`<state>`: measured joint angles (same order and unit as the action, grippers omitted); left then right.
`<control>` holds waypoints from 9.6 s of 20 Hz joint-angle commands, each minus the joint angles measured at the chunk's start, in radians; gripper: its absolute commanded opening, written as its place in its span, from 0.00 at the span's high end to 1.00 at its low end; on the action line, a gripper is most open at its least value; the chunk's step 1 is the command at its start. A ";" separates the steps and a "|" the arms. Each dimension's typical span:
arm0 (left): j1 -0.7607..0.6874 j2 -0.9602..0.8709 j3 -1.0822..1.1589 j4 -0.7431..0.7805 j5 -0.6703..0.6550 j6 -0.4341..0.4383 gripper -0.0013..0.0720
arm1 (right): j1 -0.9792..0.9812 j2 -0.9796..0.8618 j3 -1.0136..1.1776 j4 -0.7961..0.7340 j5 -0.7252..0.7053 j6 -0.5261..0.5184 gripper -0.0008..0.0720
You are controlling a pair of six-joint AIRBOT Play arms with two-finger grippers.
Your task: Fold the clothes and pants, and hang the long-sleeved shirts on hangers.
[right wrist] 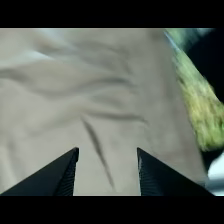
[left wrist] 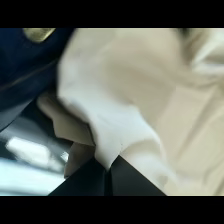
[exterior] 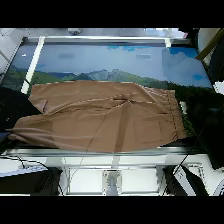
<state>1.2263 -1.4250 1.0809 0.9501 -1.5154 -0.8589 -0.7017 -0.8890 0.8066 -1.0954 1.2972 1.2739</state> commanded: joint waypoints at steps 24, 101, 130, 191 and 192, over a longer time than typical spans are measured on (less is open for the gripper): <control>-0.035 0.020 0.008 -0.083 0.037 -0.016 0.97 | -0.257 -0.143 -0.394 0.173 -0.187 -0.092 0.77; -1.598 -0.269 0.678 0.766 0.557 -0.509 0.04 | 0.039 -0.620 0.102 0.359 -0.193 -0.222 0.22; -1.462 -0.317 0.679 0.132 0.489 -0.409 0.97 | 0.911 -0.586 0.596 0.487 -0.271 -0.024 0.93; -1.013 -0.148 0.678 0.138 0.198 -0.389 0.97 | 0.851 -0.870 0.464 0.707 -0.058 -0.106 0.93; -1.020 -0.148 0.678 0.136 0.180 -0.389 0.97 | 0.823 -0.838 0.477 0.682 -0.001 -0.092 0.93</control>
<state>0.2111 -1.5738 1.7592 1.0878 -1.3071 -1.2484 0.1547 -1.7741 1.2434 -0.3904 1.1347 1.1969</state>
